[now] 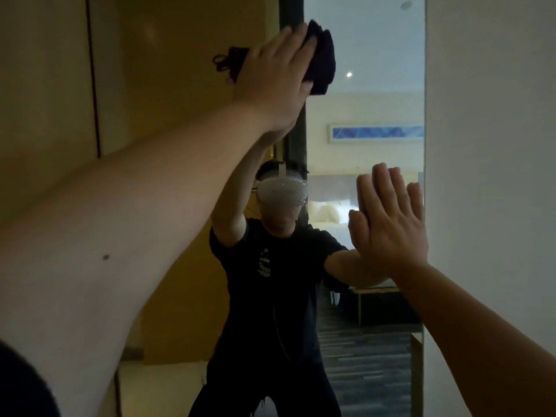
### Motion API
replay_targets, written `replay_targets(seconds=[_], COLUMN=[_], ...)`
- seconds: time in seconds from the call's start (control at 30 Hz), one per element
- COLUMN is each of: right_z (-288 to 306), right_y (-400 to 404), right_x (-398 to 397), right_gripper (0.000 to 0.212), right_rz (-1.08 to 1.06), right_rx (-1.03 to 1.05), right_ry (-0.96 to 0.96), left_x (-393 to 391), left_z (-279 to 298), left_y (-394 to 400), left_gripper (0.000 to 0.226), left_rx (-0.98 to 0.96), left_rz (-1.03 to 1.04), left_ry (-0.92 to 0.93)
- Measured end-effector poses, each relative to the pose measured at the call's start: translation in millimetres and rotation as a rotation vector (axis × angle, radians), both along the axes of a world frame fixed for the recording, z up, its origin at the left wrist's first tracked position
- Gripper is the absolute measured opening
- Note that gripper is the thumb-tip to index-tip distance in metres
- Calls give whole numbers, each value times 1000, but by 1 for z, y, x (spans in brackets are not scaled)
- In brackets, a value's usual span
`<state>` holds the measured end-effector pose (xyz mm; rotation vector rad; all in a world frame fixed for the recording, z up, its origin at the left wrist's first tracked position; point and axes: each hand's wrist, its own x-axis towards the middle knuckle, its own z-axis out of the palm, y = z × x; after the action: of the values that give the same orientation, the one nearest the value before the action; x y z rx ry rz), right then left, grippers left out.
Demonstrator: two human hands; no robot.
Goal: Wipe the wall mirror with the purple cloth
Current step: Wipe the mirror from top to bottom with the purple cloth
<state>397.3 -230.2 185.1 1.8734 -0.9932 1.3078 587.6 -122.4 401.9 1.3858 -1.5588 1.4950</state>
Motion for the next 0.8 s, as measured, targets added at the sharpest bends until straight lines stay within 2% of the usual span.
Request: replay_targets(seconds=[0.2,0.4,0.47,0.57,0.7,0.8], right_z=[-1,4,6,9,8,-9], right_y=[1,20,24,27,24,16], right_x=[-2,-3,-5,-11,-31,-53], right_gripper=[56,58,60,61,63,63], right_rz=[73,101,65,20,26,-49], right_rx=[-47,43,70,78,94,136], right_ry=[-32,-60,-23,28,7,43], left_x=[16,11,7,6,8,2], left_z=[-102,-282,-325,-345,-340,-336], left_y=[-7,3,0,-6,-6,0], left_gripper=[59,69,64,55,49,46], left_rx=[9,266,304,271,242,216], left_rz=[-12,2,-25,-76,-88,-124], left_ry=[-187,-316,-336,-333,-325,-296])
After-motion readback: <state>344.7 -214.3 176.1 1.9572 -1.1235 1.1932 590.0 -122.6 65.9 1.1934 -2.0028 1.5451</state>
